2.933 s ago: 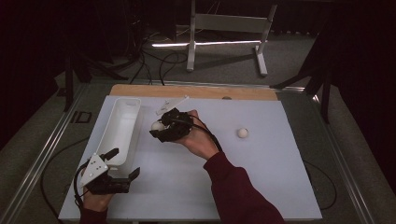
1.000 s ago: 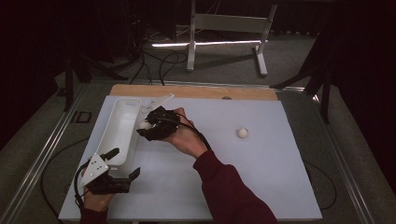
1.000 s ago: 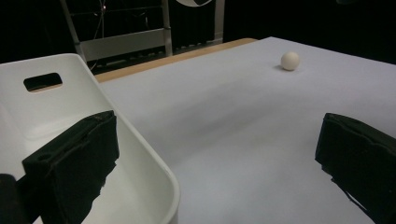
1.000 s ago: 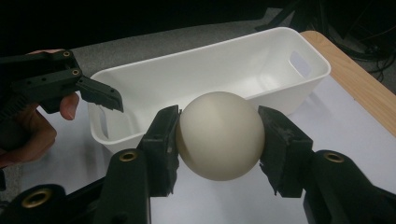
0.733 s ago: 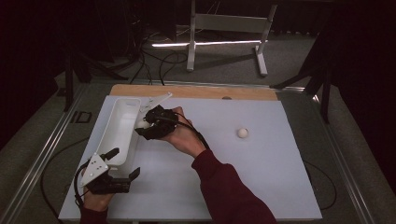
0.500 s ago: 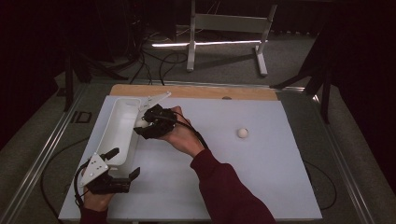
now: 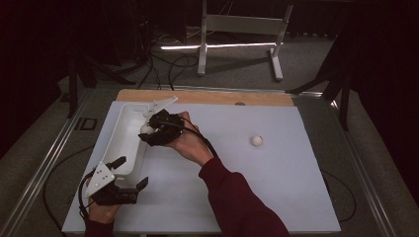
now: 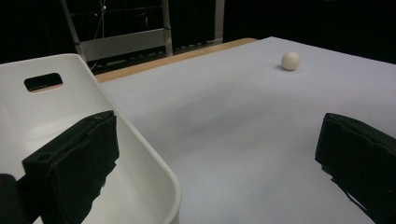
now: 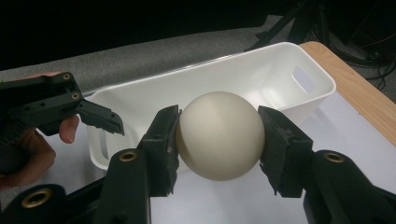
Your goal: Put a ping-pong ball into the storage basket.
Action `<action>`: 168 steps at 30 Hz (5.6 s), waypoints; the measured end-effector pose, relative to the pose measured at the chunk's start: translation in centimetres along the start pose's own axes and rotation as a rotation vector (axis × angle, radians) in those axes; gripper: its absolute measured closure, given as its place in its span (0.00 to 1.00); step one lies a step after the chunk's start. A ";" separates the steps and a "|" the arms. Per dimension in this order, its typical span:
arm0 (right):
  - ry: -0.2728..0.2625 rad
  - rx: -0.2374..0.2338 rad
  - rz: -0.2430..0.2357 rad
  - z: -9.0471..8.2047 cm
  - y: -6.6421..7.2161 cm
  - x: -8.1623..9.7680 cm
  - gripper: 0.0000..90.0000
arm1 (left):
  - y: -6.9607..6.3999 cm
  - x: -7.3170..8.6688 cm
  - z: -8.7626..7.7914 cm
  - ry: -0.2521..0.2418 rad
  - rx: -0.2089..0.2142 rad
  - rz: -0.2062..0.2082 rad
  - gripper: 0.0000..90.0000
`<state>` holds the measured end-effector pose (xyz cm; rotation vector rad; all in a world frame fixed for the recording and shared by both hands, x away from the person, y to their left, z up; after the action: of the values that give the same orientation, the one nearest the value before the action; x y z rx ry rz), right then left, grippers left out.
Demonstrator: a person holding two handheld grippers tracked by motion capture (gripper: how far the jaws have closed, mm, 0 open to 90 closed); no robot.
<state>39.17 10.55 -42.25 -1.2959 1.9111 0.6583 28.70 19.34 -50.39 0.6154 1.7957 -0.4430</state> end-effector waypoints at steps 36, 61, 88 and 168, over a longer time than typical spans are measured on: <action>0.002 -0.007 -0.005 1.6 0.4 -1.2 0.56 | 0.0 0.0 0.0 -0.001 0.004 0.000 0.00; 0.010 -0.019 -0.010 2.9 1.0 -2.2 0.56 | -0.1 0.0 0.1 0.000 0.009 0.000 0.00; 0.011 -0.029 -0.011 4.3 1.9 -2.9 0.56 | -0.1 -0.1 0.0 -0.007 0.013 -0.002 0.00; 0.005 0.061 0.060 -0.8 -2.0 0.2 0.10 | -0.2 -0.2 0.2 -0.008 0.012 0.001 0.00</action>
<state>40.79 9.13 -41.94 -1.2070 1.9658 0.6225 28.79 19.06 -50.30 0.6225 1.7865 -0.4554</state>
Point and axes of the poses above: each handheld gripper's, and its own axes: z roughly forward along the jaws, x roughly out of its underside, y roughly to its left, the point moved 8 cm from there along z, roughly forward along the jaws, and after that the axes turned 1 degree about -x, right-handed, at the moved point
